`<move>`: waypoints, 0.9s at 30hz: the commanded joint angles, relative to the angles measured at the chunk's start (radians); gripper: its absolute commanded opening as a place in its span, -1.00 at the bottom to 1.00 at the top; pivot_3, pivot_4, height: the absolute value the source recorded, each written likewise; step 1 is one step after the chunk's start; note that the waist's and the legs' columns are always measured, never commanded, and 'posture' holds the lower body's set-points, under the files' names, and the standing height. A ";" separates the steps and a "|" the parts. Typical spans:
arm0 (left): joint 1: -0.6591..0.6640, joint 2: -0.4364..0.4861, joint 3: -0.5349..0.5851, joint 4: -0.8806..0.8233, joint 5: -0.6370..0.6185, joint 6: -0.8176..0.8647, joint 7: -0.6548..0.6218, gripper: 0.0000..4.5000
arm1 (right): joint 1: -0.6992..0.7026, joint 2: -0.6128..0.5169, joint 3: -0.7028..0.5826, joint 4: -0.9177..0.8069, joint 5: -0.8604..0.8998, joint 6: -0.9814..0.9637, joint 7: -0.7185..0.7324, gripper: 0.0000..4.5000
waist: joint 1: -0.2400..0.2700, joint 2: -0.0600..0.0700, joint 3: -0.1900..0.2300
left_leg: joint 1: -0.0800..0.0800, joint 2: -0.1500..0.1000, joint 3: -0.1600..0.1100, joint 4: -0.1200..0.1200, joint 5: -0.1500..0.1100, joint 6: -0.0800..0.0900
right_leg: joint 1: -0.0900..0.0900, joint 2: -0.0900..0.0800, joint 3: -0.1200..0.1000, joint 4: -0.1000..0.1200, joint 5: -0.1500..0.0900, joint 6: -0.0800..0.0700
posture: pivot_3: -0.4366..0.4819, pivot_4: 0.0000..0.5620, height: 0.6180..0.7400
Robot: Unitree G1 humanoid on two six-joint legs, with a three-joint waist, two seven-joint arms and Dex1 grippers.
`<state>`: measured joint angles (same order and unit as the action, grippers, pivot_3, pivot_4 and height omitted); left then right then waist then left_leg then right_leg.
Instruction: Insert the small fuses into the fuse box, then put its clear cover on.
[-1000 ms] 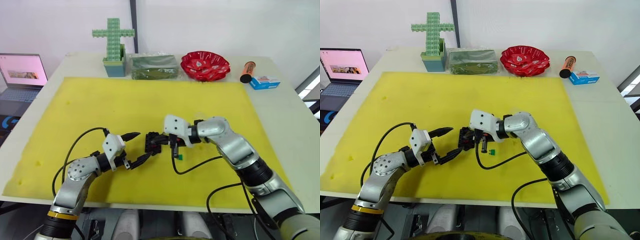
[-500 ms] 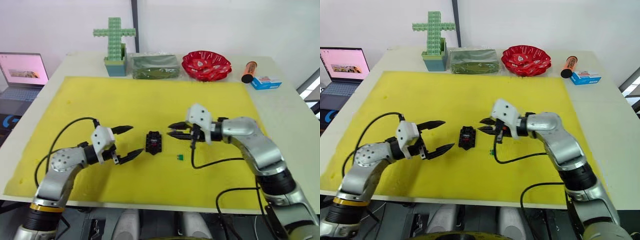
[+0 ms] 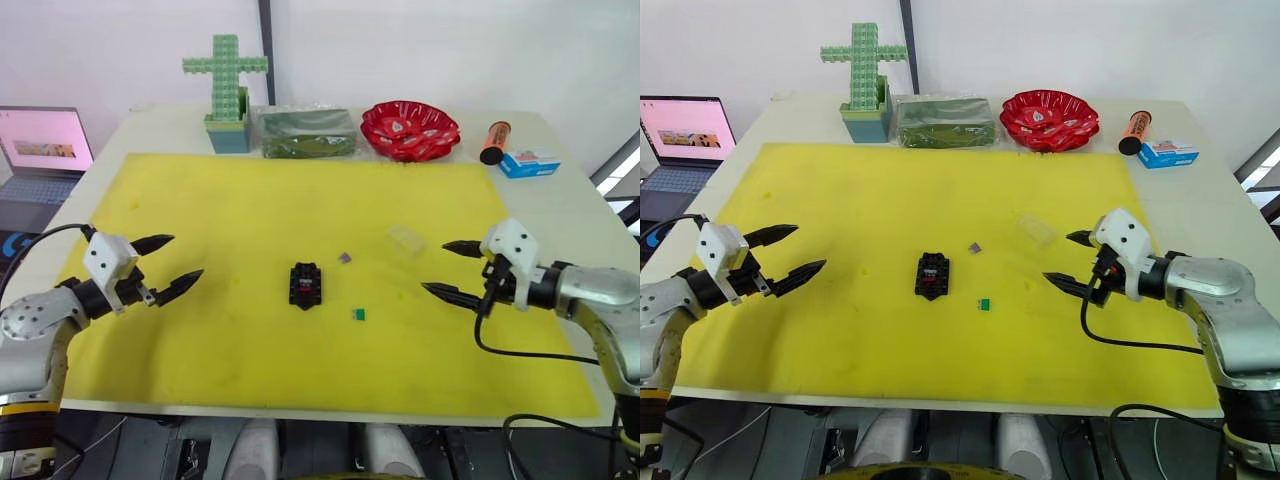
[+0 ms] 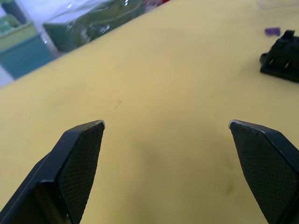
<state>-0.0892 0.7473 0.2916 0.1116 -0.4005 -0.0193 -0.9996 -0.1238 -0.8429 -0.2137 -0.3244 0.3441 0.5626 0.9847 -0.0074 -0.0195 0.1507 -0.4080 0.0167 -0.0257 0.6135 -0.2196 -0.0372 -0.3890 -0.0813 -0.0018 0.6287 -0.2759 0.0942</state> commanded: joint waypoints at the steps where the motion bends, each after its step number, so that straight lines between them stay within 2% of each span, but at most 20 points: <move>1: -0.016 -0.016 0.017 -0.038 -0.013 -0.032 0.011 1.00 | -0.001 -0.007 -0.053 -0.025 0.053 0.018 -0.012 0.98 | 0.000 0.000 0.000 | 0.000 0.000 0.000 0.000 0.000 0.000 | 0.000 0.000 0.000 0.000 0.000 0.000 | -0.05 -0.47 1.00; 7: -0.011 -0.062 -0.023 -0.126 -0.034 -0.061 -0.023 1.00 | -0.030 0.011 -0.061 -0.057 0.188 0.170 -0.036 0.98 | -0.001 0.000 0.000 | 0.000 0.000 0.000 0.000 0.000 0.000 | 0.000 -0.001 0.001 0.000 0.000 0.000 | -0.05 -0.47 1.00; 9: 0.016 -0.023 -0.054 -0.206 -0.070 0.033 -0.071 1.00 | -0.048 0.018 -0.056 -0.070 0.252 0.240 -0.040 0.98 | -0.002 -0.001 0.000 | 0.000 0.000 0.000 0.000 0.000 0.000 | 0.000 0.000 0.001 0.000 0.000 0.000 | -0.05 -0.47 1.00; 11: 0.050 -0.002 -0.060 -0.328 -0.205 0.140 -0.138 1.00 | -0.071 0.018 -0.041 -0.085 0.320 0.311 -0.035 0.98 | -0.005 0.000 0.001 | 0.000 0.001 0.000 0.000 0.000 0.000 | 0.000 0.000 0.001 0.000 0.000 0.000 | -0.05 -0.47 1.00; 12: 0.082 -0.003 -0.067 -0.379 -0.234 0.146 -0.163 1.00 | -0.087 0.024 -0.033 -0.083 0.335 0.330 -0.044 0.98 | -0.006 0.000 0.001 | 0.000 0.001 0.000 -0.001 0.000 0.000 | 0.000 0.000 0.001 0.000 0.000 0.000 | -0.05 -0.47 1.00; 14: 0.147 -0.006 -0.090 -0.459 -0.250 0.140 -0.199 1.00 | -0.107 0.026 -0.011 -0.075 0.338 0.332 -0.047 0.98 | -0.006 0.001 0.002 | 0.000 0.005 0.000 -0.001 0.000 0.000 | 0.000 -0.001 0.002 -0.001 0.000 0.000 | -0.05 -0.47 1.00; 17: 0.243 -0.028 -0.149 -0.526 -0.206 0.057 -0.262 1.00 | -0.121 0.035 0.015 -0.071 0.354 0.350 -0.059 0.98 | -0.003 0.001 0.002 | 0.000 0.004 0.002 0.000 -0.001 0.001 | -0.001 0.000 0.002 -0.001 0.000 -0.001 | -0.05 -0.47 1.00; 20: 0.270 -0.084 -0.229 -0.484 -0.124 -0.055 -0.286 1.00 | -0.116 0.066 0.037 -0.080 0.404 0.398 -0.072 0.98 | 0.006 0.002 0.002 | 0.000 0.004 0.003 0.000 -0.001 0.001 | 0.000 0.000 0.002 -0.002 0.000 -0.001 | -0.05 -0.47 1.00; 22: 0.228 -0.131 -0.263 -0.410 -0.069 -0.121 -0.269 1.00 | -0.117 0.086 0.047 -0.085 0.419 0.420 -0.100 0.98 | 0.019 0.002 0.002 | 0.000 0.004 0.004 0.001 -0.001 0.001 | 0.000 0.000 0.002 -0.003 0.000 -0.001 | -0.05 -0.47 1.00; 27: 0.164 -0.179 -0.297 -0.319 -0.037 -0.182 -0.266 1.00 | -0.157 0.078 0.052 -0.052 0.529 0.558 -0.091 0.98 | 0.020 0.002 0.002 | -0.001 0.003 0.004 0.002 -0.001 0.001 | 0.000 0.000 0.002 -0.004 0.000 -0.001 | -0.05 -0.47 1.00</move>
<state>0.0785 0.5742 0.0041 -0.2036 -0.4409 -0.1746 -1.2662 -0.2619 -0.7569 -0.1363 -0.3708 0.8207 1.0850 0.8883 0.0129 -0.0178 0.1529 -0.4091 0.0194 -0.0215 0.6154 -0.2203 -0.0361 -0.3889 -0.0818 0.0006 0.6239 -0.2760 0.0930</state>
